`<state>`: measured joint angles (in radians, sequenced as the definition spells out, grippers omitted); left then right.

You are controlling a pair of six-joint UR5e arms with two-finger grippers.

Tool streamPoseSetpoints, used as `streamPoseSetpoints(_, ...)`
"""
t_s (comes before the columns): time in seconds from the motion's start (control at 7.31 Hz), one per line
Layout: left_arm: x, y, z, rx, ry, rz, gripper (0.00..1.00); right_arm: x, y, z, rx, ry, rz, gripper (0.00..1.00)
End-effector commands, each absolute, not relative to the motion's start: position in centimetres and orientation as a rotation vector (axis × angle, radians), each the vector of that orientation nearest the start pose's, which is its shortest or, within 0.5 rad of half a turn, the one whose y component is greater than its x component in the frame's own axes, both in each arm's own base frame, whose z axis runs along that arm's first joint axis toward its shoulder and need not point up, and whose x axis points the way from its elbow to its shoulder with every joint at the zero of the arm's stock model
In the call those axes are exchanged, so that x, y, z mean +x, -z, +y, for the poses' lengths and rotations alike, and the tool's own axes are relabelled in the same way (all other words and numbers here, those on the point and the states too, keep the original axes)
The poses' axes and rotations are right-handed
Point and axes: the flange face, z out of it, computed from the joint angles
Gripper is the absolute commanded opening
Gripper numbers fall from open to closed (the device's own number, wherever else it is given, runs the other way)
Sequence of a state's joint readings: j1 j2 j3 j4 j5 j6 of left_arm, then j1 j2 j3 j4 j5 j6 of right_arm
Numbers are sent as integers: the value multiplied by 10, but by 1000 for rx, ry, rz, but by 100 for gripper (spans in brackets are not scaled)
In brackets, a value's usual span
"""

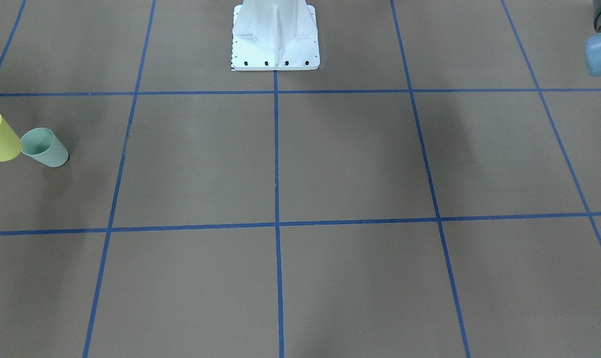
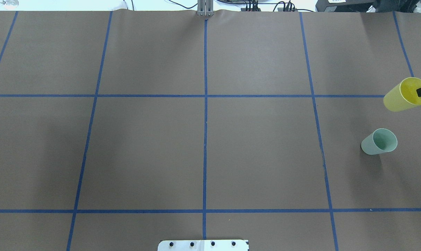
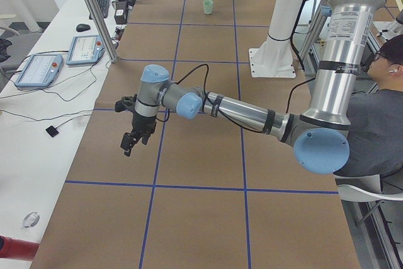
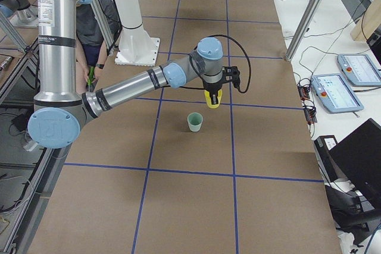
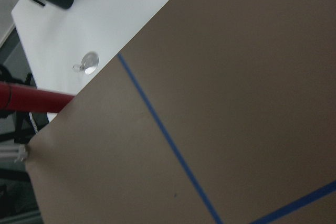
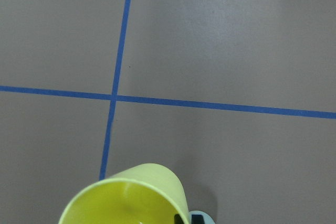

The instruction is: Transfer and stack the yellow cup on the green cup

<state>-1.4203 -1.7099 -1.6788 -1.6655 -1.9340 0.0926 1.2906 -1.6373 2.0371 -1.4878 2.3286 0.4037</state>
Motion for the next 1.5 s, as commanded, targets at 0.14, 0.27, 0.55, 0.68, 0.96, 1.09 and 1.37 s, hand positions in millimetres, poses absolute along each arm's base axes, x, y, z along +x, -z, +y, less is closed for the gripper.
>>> streamPoseSetpoints(0.14,-73,-643,-512,97,-142,582,100,-45,-475,-436,182,124,-858,0)
streamPoseSetpoints(0.27,-90,-666,-504,73,-97,639,100,-43,-480,-429,173,121,-856,0)
streamPoseSetpoints(0.55,-92,-683,-475,64,-77,691,100,-39,-500,-398,188,129,-864,0)
streamPoseSetpoints(0.68,-92,-686,-473,60,-76,699,100,-49,-498,-396,175,150,-884,0)
streamPoseSetpoints(0.96,-91,-688,-465,55,-74,701,100,-83,-498,-396,119,162,-890,0)
streamPoseSetpoints(1.09,-91,-689,-464,54,-74,701,100,-92,-499,-397,117,173,-885,0)
streamPoseSetpoints(1.37,-91,-687,-456,57,-75,700,100,-98,-527,-403,112,176,-866,0)
